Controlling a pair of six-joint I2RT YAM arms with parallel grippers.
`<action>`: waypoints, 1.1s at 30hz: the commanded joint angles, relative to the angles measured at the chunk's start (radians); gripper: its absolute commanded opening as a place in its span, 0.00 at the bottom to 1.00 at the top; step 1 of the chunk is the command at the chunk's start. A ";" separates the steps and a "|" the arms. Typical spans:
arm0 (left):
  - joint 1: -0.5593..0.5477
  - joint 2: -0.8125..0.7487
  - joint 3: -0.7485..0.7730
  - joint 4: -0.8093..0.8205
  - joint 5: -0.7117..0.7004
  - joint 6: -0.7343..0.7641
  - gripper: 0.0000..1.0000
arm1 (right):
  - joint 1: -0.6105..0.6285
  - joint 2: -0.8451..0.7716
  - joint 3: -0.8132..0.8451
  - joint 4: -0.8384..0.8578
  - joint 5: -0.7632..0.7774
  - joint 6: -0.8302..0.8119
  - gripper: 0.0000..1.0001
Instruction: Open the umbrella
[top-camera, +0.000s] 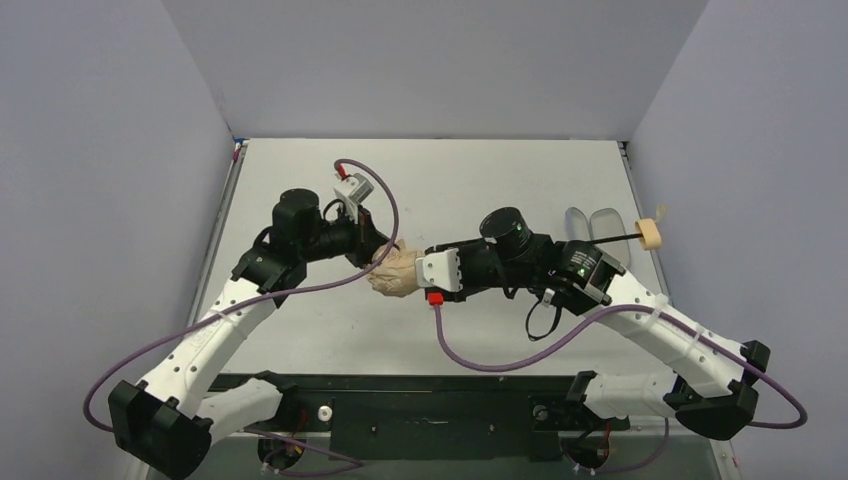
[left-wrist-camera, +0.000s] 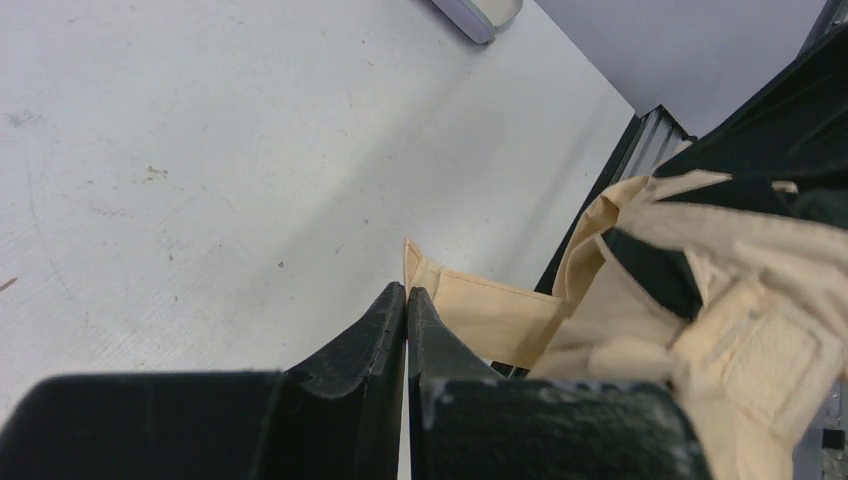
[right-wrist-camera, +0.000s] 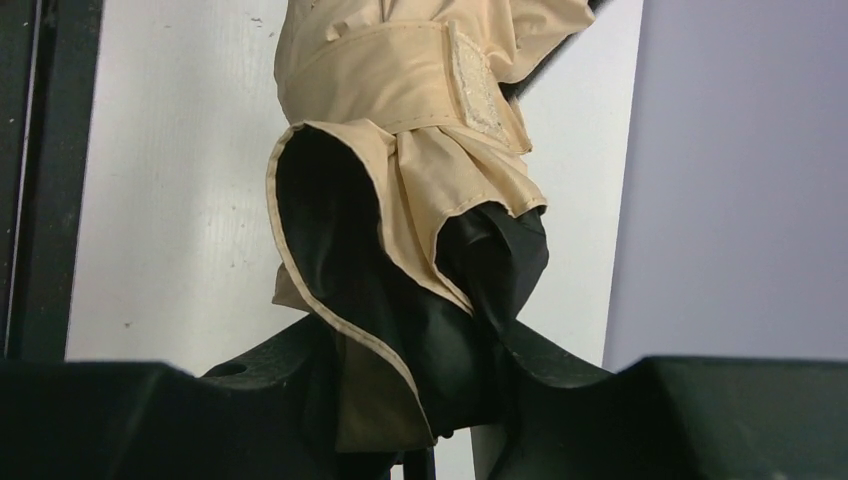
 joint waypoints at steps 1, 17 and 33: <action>0.121 -0.043 -0.053 0.124 0.139 -0.092 0.00 | -0.100 -0.034 0.008 0.151 -0.052 0.166 0.00; 0.470 -0.107 0.052 0.088 0.317 0.365 0.97 | -0.457 0.117 0.100 0.254 -0.394 0.683 0.00; -0.158 -0.058 0.227 -0.243 -0.177 1.154 0.97 | -0.369 0.202 0.098 0.160 -0.512 0.715 0.00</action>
